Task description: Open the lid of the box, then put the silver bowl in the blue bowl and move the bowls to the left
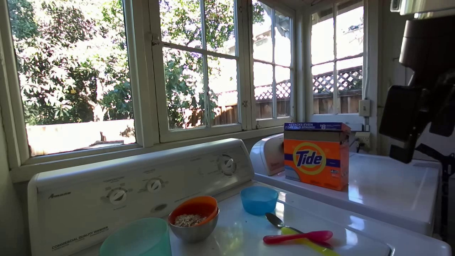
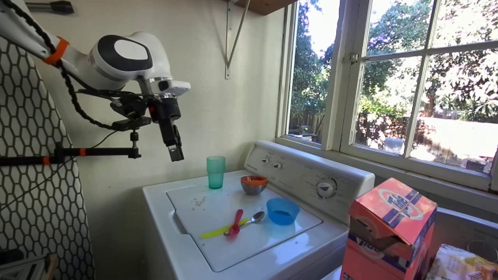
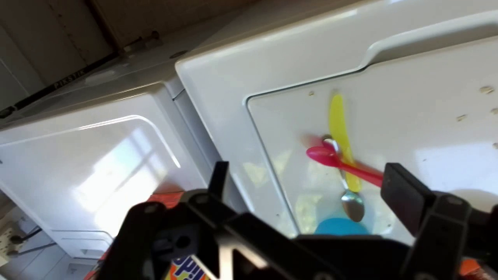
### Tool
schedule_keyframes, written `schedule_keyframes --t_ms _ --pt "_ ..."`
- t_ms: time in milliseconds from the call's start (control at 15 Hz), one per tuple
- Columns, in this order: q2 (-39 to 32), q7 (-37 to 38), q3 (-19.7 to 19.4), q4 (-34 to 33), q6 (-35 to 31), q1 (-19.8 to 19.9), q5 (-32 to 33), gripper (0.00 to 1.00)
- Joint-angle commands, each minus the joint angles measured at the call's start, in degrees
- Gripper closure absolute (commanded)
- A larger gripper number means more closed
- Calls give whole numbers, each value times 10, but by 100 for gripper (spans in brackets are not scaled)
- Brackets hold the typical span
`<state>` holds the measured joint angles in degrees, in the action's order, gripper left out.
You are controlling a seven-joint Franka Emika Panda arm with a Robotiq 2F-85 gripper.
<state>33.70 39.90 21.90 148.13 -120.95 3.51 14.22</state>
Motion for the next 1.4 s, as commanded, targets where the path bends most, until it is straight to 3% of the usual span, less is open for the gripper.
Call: schedule_keyframes --t_ms 0,267,533,600,667,1000,1333 --pt "-5 17 -52 -32 25 40 41 0" --pt "-36 -51 -108 -84 17 68 97 0" --pt "-68 -182 -144 -130 23 64 143 0" --pt "-74 -194 -151 -139 16 66 150 0" --pt "-51 -157 -146 -114 12 62 136 0" --pt "-71 -185 -156 -135 12 60 144 0" --pt "-107 -329 -211 -160 -13 68 187 0"
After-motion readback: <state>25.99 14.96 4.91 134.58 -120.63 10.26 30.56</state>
